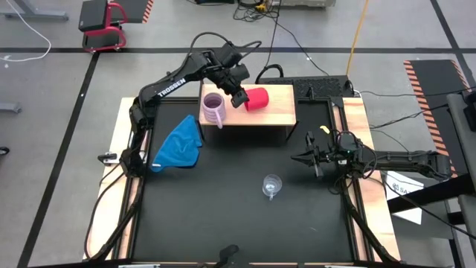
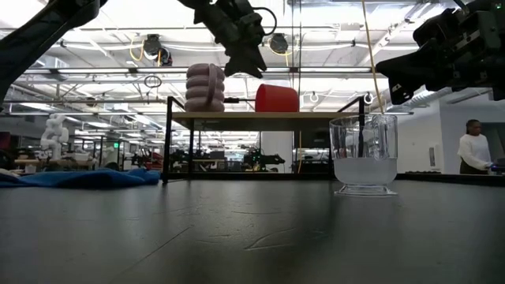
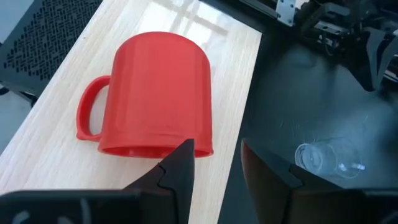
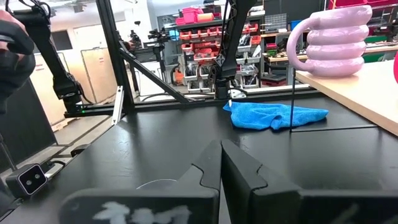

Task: Stack small to large cups/mugs on shelf
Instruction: Put the red mug on the shelf

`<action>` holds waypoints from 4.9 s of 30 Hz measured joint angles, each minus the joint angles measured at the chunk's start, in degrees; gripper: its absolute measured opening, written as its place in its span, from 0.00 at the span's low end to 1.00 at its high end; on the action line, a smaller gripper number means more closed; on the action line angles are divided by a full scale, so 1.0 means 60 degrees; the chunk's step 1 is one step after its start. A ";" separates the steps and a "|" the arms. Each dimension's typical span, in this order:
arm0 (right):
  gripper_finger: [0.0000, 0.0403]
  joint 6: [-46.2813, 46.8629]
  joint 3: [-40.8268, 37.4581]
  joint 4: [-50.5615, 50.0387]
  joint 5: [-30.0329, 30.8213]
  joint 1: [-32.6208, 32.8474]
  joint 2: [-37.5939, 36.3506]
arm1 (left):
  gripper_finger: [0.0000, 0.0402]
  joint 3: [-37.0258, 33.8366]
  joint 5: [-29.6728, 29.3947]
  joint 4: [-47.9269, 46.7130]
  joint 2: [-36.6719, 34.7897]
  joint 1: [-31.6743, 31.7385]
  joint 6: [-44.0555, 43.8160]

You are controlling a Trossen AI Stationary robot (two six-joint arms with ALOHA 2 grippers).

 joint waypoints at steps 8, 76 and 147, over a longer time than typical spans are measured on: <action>0.00 0.0108 0.0002 0.0144 0.0000 0.0000 0.0000 | 0.33 0.0000 0.0017 -0.0141 0.0001 0.0040 -0.0260; 0.00 0.0141 0.0003 -0.0007 0.0000 0.0000 0.0003 | 0.63 -0.0025 -0.0195 -0.0130 0.0223 0.0095 -0.0784; 0.00 0.0177 0.0000 0.0526 0.0004 0.0000 0.0000 | 0.01 0.0339 -0.2983 -0.2059 -0.0036 -0.0973 0.5338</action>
